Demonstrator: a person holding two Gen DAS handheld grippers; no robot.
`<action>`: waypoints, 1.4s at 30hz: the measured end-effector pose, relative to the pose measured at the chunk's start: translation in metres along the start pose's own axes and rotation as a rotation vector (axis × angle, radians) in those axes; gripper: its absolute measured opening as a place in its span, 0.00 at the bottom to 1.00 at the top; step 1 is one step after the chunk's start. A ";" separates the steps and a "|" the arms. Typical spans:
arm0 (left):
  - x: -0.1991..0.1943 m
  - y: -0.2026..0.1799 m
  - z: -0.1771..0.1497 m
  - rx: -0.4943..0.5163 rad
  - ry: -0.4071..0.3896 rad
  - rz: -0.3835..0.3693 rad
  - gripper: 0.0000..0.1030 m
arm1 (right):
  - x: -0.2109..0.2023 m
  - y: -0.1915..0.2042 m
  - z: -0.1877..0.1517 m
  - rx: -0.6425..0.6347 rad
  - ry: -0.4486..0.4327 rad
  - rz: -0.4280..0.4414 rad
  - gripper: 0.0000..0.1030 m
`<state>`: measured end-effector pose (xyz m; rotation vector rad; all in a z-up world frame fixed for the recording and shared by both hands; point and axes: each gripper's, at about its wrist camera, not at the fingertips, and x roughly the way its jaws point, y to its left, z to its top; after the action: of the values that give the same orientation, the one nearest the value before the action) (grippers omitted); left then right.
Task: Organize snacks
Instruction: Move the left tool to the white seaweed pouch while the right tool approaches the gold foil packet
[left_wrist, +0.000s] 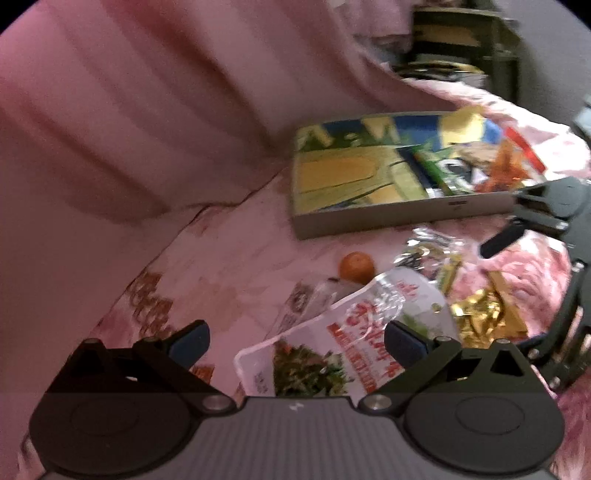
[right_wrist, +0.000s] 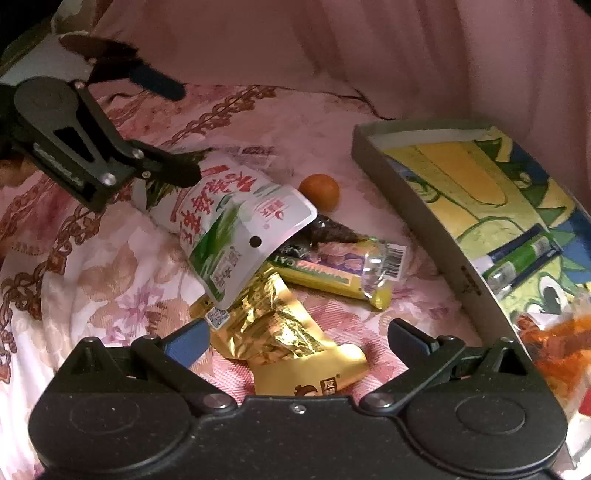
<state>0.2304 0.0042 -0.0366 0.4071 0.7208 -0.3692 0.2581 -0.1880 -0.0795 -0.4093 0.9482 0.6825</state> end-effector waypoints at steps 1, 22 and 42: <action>-0.001 -0.001 0.000 0.027 -0.014 -0.013 1.00 | 0.001 0.000 0.000 -0.009 0.003 0.007 0.99; 0.033 -0.021 -0.014 0.291 0.038 -0.247 1.00 | 0.004 0.008 -0.001 -0.080 0.027 0.062 0.95; 0.028 -0.031 -0.015 0.318 0.090 -0.165 0.90 | 0.002 0.020 -0.006 0.002 0.040 -0.067 0.78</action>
<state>0.2270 -0.0200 -0.0733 0.6698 0.7880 -0.6285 0.2411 -0.1763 -0.0856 -0.4528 0.9692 0.6149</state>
